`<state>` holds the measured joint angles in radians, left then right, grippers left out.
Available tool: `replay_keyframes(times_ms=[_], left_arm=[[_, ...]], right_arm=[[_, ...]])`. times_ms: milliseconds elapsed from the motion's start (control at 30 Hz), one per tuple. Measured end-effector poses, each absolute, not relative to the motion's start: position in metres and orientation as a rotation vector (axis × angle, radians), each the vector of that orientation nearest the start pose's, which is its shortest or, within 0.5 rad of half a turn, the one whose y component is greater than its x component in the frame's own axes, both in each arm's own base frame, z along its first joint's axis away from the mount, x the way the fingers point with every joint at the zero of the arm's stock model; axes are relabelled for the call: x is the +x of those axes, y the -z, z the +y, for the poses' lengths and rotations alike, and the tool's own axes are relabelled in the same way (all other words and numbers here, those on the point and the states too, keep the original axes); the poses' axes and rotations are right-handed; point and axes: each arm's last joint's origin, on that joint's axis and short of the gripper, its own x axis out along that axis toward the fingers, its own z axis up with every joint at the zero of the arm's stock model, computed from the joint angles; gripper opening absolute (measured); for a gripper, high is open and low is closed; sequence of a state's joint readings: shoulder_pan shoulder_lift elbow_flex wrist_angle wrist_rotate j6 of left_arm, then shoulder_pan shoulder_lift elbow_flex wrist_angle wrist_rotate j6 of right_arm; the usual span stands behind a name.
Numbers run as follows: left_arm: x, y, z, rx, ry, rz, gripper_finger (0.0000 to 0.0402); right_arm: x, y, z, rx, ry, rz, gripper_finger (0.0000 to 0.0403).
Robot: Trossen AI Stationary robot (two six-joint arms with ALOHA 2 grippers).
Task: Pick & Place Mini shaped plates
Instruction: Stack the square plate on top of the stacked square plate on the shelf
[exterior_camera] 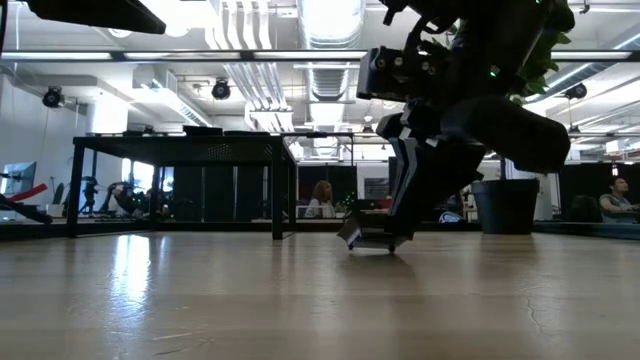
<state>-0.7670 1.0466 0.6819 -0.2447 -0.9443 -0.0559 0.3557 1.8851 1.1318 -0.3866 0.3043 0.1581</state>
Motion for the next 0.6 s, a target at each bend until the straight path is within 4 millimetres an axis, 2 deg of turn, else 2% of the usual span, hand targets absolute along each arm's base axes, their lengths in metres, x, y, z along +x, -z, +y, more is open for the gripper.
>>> replay_keyframes(times_ms=[600], left_arm=[[0.1658,-0.2522,-0.1272,0.406,-0.183,0.394,0.006]], right_arm=[[0.3436,-0.1466,0.1184,-0.231,0.035,1.064,0.0008]])
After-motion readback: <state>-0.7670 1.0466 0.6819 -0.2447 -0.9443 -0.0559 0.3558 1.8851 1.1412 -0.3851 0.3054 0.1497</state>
